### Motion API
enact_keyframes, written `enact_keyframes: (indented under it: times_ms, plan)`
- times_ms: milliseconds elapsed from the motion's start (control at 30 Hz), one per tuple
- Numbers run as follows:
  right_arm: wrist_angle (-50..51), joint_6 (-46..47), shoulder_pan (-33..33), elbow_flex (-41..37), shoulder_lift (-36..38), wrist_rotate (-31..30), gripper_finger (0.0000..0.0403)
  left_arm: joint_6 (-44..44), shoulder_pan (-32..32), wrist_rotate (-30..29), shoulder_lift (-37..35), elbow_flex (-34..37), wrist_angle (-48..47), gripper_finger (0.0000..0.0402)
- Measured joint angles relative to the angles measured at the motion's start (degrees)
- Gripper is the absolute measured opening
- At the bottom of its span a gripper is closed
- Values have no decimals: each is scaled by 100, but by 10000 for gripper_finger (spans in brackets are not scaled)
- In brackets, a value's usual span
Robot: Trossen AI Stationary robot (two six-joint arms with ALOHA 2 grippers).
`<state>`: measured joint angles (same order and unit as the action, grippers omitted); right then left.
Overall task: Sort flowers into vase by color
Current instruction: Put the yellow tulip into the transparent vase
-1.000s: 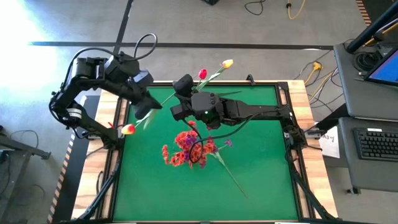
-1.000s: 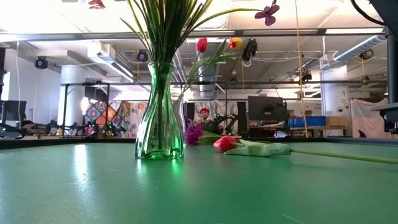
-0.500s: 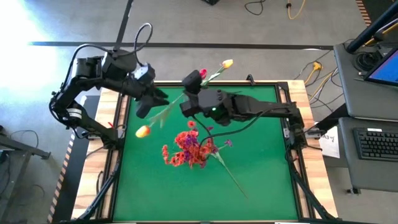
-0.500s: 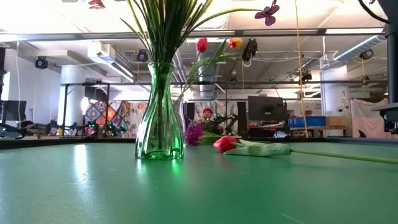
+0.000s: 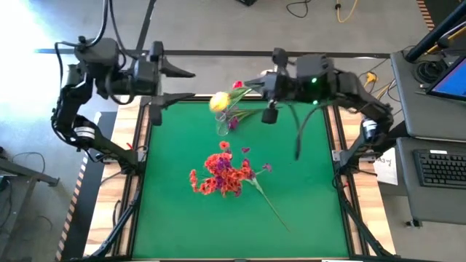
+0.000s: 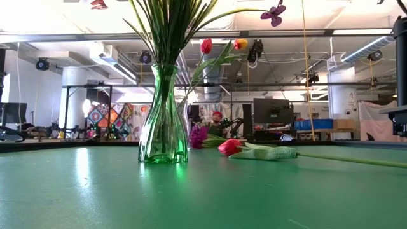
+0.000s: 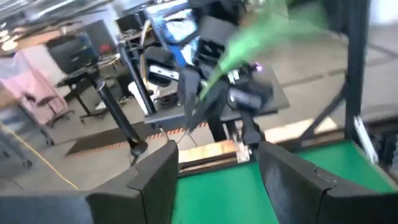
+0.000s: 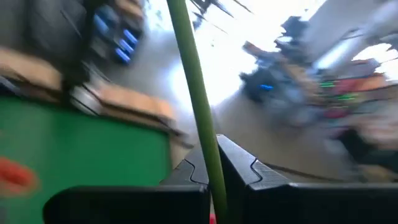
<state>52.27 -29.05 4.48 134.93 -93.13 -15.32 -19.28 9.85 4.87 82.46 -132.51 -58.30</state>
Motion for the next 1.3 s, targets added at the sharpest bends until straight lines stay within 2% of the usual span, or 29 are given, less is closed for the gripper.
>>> enact_keyframes:
  times_ms: [67,200,267,333,500,633,833,933,1067,1200,1300]
  plan:
    - [-3,529,101,0,65,550,9,-287,2,358,-15,-5,-210,202]
    - [13,962,117,-27,17,882,9,-401,-9,1943,1,376,-275,193]
    - [58,1087,96,-103,-59,1220,9,-420,-55,2433,30,717,-109,188]
    - [-177,1193,78,-298,-112,1529,9,-443,-72,2457,39,1126,222,181]
    - [-687,1128,14,-1014,12,1562,9,-490,-32,2301,-5,1833,631,173]
    - [-1218,1008,6,-1879,463,1582,9,-536,-28,2141,-255,2504,1214,172]
    - [-2165,1172,3,-3506,1428,1729,9,-336,4,1808,-921,4332,3525,172]
    - [-2663,1561,3,-4198,1898,1730,9,63,11,1708,-1187,5352,5144,172]
    - [-3176,1704,3,-4861,2125,1728,9,436,-22,1670,-1137,6542,7366,172]
    - [-3579,1617,6,-5161,2089,1728,9,828,-4,1366,-875,7077,9263,172]
    - [-3778,1605,6,-5167,1970,1689,9,839,5,1352,-627,7126,9681,172]
